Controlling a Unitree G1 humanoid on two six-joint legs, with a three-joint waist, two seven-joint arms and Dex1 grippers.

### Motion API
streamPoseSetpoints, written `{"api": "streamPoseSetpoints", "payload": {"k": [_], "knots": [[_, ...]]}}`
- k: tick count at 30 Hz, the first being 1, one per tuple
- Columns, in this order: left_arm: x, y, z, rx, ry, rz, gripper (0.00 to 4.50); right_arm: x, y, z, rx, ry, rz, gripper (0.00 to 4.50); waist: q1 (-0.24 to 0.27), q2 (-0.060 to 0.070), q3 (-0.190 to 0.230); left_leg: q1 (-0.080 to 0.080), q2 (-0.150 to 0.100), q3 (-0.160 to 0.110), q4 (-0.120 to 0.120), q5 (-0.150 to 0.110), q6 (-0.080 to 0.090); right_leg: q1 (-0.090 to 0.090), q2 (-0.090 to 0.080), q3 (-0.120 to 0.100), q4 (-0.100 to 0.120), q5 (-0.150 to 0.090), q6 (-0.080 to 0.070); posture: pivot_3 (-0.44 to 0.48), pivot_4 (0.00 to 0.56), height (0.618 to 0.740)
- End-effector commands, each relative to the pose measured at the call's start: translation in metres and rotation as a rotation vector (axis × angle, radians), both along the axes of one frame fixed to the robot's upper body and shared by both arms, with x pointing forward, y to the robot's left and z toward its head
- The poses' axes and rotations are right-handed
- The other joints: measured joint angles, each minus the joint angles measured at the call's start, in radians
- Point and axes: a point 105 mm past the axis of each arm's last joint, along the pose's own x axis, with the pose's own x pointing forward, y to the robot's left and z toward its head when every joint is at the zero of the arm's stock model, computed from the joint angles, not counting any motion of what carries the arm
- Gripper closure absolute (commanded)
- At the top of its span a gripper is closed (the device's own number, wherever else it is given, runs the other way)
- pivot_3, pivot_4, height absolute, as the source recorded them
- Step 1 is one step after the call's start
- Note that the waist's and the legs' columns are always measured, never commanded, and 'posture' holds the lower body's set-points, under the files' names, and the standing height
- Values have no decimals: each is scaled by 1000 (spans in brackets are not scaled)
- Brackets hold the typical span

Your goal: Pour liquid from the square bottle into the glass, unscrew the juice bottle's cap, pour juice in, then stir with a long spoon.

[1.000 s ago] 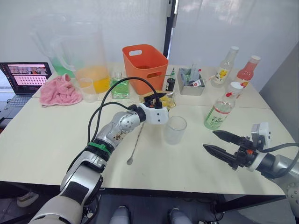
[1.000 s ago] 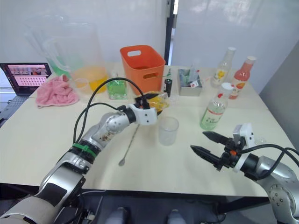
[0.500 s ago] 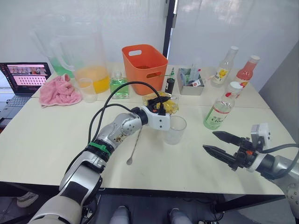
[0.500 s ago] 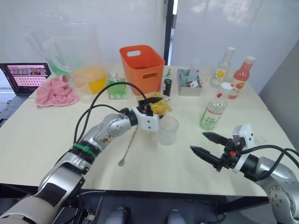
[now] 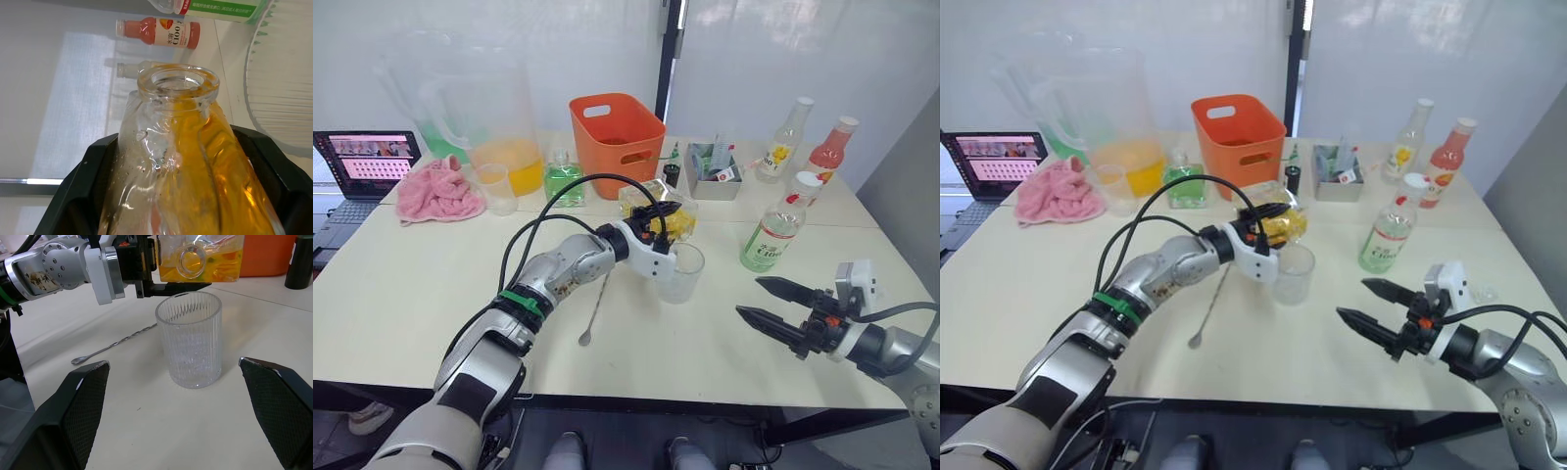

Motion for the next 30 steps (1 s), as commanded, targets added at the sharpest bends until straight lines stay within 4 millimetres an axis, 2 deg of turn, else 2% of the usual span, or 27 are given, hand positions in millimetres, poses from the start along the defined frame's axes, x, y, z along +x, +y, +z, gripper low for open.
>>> {"api": "streamPoseSetpoints", "payload": {"k": [1,14,30], "knots": [[-7,-10,41,-71,-133,-58,1701,-3,3,11,3,-46,16,26,1,0,0,0,0,0,0,0,0,0,0,0,0,0,0,0,150,725],[-3,-5,46,-54,-203,-21,1701,-3,2,8,13,-38,6,26,3,0,0,0,0,0,0,0,0,0,0,0,0,0,0,0,150,725],[-3,-2,38,-10,-221,-18,1701,-1,3,7,18,-34,6,26,5,0,0,0,0,0,0,0,0,0,0,0,0,0,0,0,150,725]]}}
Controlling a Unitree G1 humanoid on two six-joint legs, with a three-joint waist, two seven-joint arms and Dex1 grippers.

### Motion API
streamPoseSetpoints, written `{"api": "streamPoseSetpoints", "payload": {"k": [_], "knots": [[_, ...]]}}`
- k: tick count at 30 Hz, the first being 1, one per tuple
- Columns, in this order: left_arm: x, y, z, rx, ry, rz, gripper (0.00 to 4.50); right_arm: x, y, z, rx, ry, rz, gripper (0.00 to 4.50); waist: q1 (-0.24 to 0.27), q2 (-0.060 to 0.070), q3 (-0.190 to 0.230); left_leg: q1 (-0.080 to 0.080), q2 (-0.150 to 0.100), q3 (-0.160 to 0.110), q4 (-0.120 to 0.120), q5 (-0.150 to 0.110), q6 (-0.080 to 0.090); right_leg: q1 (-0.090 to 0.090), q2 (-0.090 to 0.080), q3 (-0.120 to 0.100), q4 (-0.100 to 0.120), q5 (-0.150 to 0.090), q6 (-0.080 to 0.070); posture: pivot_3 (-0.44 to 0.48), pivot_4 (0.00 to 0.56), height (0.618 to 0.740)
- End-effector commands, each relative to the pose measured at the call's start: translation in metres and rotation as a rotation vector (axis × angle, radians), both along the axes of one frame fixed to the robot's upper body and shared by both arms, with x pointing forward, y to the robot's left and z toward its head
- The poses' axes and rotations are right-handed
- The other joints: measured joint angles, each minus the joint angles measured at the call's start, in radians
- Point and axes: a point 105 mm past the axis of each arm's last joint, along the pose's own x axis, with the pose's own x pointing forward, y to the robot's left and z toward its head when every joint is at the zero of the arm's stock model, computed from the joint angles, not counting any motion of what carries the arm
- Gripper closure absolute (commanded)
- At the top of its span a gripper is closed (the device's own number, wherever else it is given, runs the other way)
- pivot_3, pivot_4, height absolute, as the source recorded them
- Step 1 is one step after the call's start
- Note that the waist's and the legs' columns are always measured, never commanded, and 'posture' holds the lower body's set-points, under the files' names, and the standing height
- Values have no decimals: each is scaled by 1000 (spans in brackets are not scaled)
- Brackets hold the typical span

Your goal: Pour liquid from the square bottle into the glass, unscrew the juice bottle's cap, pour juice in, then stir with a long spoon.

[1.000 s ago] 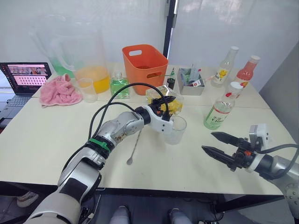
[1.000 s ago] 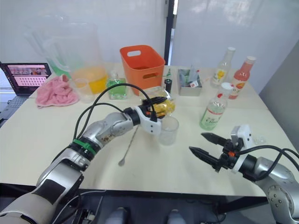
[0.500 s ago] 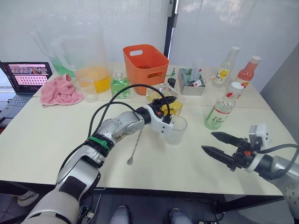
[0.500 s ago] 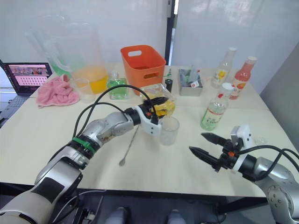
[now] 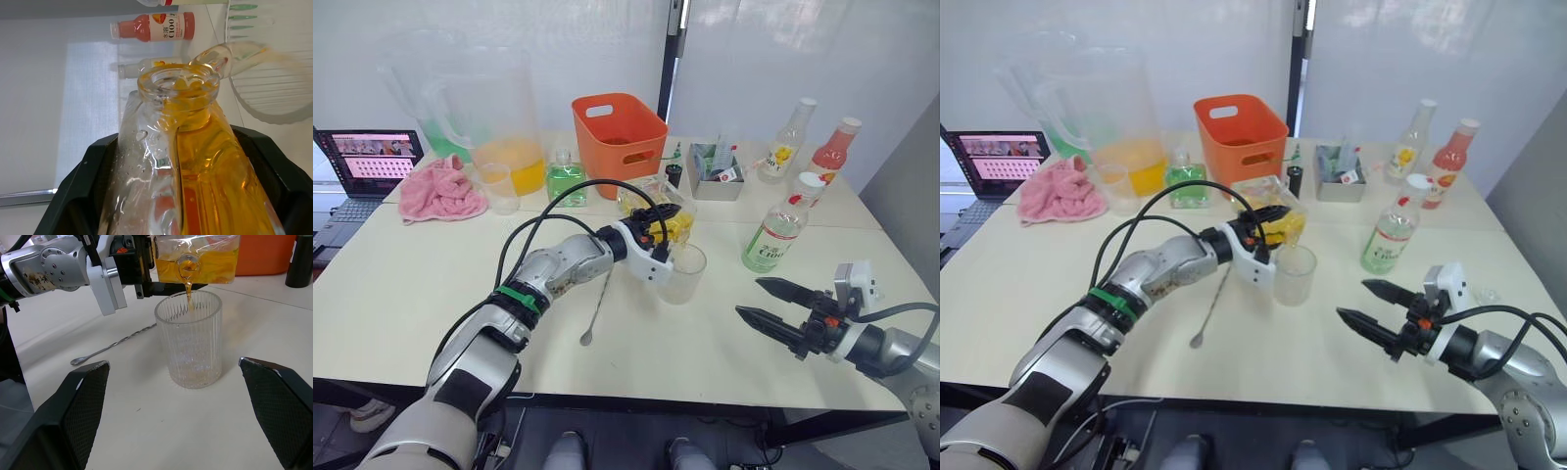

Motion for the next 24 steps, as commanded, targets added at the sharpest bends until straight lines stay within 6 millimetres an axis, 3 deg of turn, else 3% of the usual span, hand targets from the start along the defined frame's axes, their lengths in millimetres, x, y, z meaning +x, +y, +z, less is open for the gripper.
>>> {"api": "streamPoseSetpoints", "payload": {"k": [1,24], "knots": [[-7,-8,42,-88,-121,-49,1701,-2,3,8,6,-40,15,26,0,0,0,0,0,0,0,0,0,0,0,0,0,0,0,0,150,725],[-8,-9,45,-75,-151,-53,1701,1,5,6,9,-36,22,26,1,0,0,0,0,0,0,0,0,0,0,0,0,0,0,0,150,725]]}}
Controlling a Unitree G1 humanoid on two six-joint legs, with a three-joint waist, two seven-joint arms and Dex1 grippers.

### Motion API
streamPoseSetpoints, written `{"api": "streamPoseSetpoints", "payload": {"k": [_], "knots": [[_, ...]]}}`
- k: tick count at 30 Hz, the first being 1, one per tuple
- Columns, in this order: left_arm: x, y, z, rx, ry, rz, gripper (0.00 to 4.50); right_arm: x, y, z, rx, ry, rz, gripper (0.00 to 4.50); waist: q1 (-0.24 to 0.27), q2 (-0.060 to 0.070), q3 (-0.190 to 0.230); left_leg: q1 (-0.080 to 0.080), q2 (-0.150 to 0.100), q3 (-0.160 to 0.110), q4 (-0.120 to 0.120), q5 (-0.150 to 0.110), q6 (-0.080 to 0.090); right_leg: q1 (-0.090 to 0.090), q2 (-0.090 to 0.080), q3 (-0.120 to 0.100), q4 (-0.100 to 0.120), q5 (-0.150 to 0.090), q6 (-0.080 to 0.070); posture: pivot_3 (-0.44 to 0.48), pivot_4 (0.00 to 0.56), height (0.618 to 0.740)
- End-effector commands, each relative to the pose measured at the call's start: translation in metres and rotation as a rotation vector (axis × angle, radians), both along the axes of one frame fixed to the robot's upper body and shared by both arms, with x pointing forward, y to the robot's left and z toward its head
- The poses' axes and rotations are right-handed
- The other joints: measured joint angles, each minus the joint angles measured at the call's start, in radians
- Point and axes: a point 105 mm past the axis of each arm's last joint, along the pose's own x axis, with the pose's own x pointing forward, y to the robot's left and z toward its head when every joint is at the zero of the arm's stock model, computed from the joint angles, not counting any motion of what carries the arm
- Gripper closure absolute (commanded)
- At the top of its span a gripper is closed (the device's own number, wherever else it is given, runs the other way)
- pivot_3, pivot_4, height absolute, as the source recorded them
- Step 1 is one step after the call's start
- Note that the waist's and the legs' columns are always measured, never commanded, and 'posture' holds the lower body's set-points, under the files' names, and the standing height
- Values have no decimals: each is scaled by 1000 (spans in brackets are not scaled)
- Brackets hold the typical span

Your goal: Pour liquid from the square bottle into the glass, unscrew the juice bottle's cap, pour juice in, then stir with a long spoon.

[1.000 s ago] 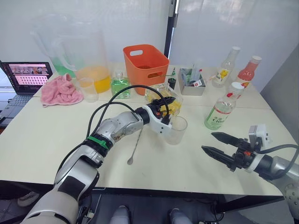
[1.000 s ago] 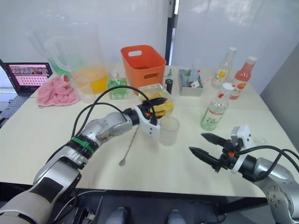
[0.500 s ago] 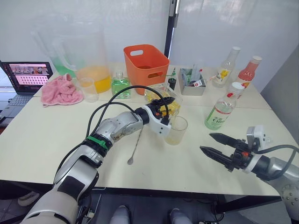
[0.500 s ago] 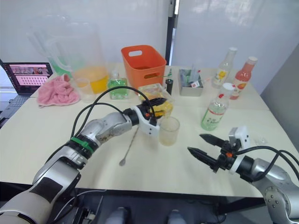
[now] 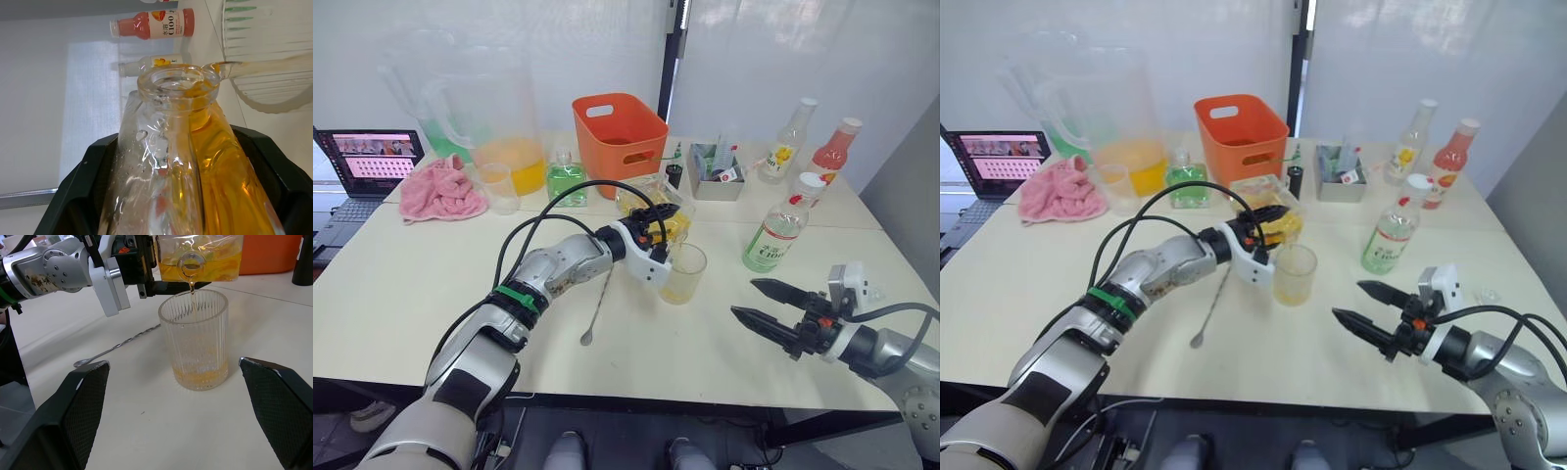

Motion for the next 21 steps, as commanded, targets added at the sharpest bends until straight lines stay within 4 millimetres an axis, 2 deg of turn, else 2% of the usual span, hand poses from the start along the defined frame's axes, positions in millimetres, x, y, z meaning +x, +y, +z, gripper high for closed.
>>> {"api": "streamPoseSetpoints", "payload": {"k": [1,14,21], "knots": [[-9,-10,45,-79,-136,-59,1701,0,1,9,-2,-45,12,26,0,0,0,0,0,0,0,0,0,0,0,0,0,0,0,0,150,725],[-13,-14,46,-101,-118,-86,1701,0,0,8,-6,-44,15,26,0,0,0,0,0,0,0,0,0,0,0,0,0,0,0,0,150,725],[-14,-12,47,-200,7,-98,1701,1,1,8,-6,-45,23,26,1,0,0,0,0,0,0,0,0,0,0,0,0,0,0,0,150,725]]}}
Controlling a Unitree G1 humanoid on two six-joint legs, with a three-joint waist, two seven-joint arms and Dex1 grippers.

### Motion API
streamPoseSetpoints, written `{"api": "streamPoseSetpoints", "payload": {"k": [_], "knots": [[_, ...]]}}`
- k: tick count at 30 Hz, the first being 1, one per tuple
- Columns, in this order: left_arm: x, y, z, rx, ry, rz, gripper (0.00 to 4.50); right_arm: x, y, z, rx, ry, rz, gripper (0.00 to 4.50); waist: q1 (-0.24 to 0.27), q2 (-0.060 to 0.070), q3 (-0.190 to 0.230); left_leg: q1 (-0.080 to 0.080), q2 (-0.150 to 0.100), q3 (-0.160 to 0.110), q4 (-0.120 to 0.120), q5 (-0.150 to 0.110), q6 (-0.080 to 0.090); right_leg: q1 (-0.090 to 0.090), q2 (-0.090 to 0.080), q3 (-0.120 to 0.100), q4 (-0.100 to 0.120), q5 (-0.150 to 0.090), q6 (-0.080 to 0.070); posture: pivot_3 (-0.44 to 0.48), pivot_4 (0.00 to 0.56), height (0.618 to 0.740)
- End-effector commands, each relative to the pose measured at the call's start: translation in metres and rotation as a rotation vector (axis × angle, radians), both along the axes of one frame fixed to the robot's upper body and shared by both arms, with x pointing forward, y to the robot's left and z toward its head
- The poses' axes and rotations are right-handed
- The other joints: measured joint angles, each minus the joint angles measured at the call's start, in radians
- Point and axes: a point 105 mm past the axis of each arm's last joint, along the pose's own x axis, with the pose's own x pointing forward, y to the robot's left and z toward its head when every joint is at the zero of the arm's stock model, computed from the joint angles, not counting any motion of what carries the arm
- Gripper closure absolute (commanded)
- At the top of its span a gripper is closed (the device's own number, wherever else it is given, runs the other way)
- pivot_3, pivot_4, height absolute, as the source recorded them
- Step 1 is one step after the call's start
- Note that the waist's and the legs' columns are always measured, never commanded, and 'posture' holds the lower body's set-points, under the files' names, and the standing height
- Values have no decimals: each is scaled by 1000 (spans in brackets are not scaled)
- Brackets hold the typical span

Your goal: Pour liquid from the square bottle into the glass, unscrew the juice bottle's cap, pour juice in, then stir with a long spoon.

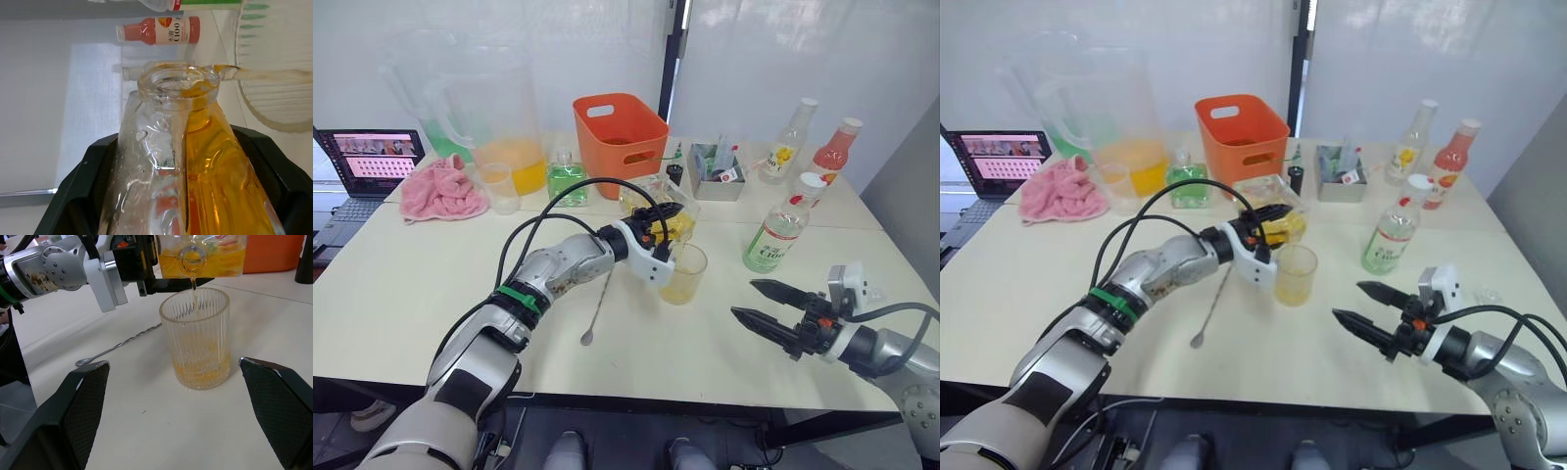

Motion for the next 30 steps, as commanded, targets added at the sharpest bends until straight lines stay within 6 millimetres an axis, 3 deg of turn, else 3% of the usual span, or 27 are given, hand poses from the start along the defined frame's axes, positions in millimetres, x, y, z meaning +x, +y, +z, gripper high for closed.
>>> {"api": "streamPoseSetpoints", "payload": {"k": [1,11,15,20,23,26,28,30], "knots": [[-7,-3,43,-139,-55,-46,1701,0,1,9,-11,-49,12,26,-2,0,0,0,0,0,0,0,0,0,0,0,0,0,0,0,150,725],[-5,4,47,-316,184,-41,1701,4,2,11,-15,-47,29,26,-5,0,0,0,0,0,0,0,0,0,0,0,1,3,-5,0,150,725],[-9,10,69,-489,312,-81,1701,4,3,12,-15,-44,43,26,-5,0,0,0,0,0,0,0,0,0,0,0,1,4,-6,0,150,725],[-11,12,73,-516,352,-83,1701,5,4,12,-15,-42,48,26,-5,0,0,0,0,0,1,0,0,0,0,0,1,4,-6,0,150,725],[-1,38,83,-768,517,-30,1701,12,6,19,-18,-55,86,26,-17,0,0,1,0,0,1,0,0,0,0,0,1,4,-6,0,150,725],[11,78,94,-1043,612,68,1701,16,12,20,-16,-50,126,26,-29,0,0,2,0,-1,1,0,0,0,0,0,4,4,-6,0,150,725],[13,87,95,-1103,636,100,1701,17,14,20,-15,-47,136,26,-32,0,0,2,0,-1,2,0,0,0,1,0,8,2,-5,0,150,725],[17,110,95,-1218,647,172,1701,17,17,19,-6,-39,152,26,-32,0,0,3,0,-2,2,0,0,0,1,0,9,2,-5,0,150,725]]}}
